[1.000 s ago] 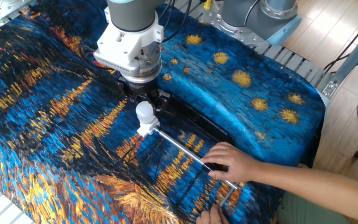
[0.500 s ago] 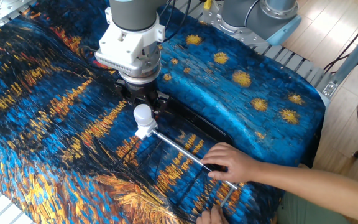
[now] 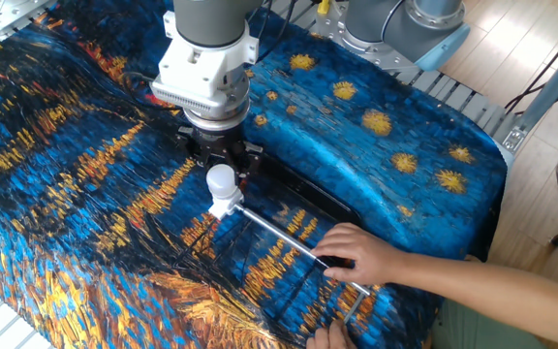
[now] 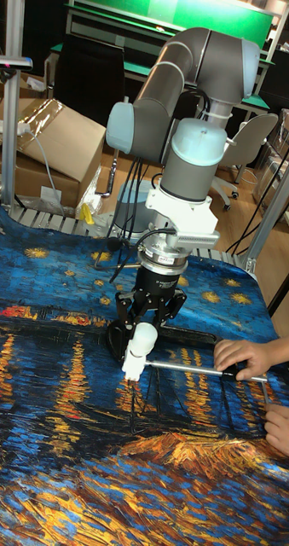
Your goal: Take out the light bulb by rotating it
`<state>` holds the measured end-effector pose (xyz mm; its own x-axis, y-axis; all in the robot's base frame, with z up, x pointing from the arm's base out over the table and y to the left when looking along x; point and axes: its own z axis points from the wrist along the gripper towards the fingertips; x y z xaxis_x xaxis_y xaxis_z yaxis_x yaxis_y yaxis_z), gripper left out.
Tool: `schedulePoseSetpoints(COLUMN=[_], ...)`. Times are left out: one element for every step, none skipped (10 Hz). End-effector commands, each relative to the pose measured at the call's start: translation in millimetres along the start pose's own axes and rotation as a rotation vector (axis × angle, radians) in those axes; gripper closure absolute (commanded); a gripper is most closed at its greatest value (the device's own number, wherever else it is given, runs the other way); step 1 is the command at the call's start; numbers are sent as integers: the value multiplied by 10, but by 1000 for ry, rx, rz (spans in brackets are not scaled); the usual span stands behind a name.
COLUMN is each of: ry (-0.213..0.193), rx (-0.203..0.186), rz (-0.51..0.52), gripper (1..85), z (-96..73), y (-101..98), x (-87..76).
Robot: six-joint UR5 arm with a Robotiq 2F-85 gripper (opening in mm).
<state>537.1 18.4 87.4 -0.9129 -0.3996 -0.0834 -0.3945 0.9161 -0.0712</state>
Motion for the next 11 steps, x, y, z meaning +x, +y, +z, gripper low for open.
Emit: schedulePoseSetpoints(ry=[-17,-20,-12,-5,1,-4,-5,-5,-2,-6,-3], rx=[17,24,15,-14,-8,-7,5,5,0,-8,-15], rz=[-93,-131,-148,-169,-205,-203,-194,-175,-167,-182,-198], gripper=[847,847,847,727,570,487,483,483,460,413,380], z=[-6,-6,-3,-1,-1,-8,-21,-33,-35,-29,-26], y=[-54,-69,-44,32,16,22,-2,8,25,43,59], x=[-36,-46,-26,-3,8,-17,-40,-57,-56,-61,-48])
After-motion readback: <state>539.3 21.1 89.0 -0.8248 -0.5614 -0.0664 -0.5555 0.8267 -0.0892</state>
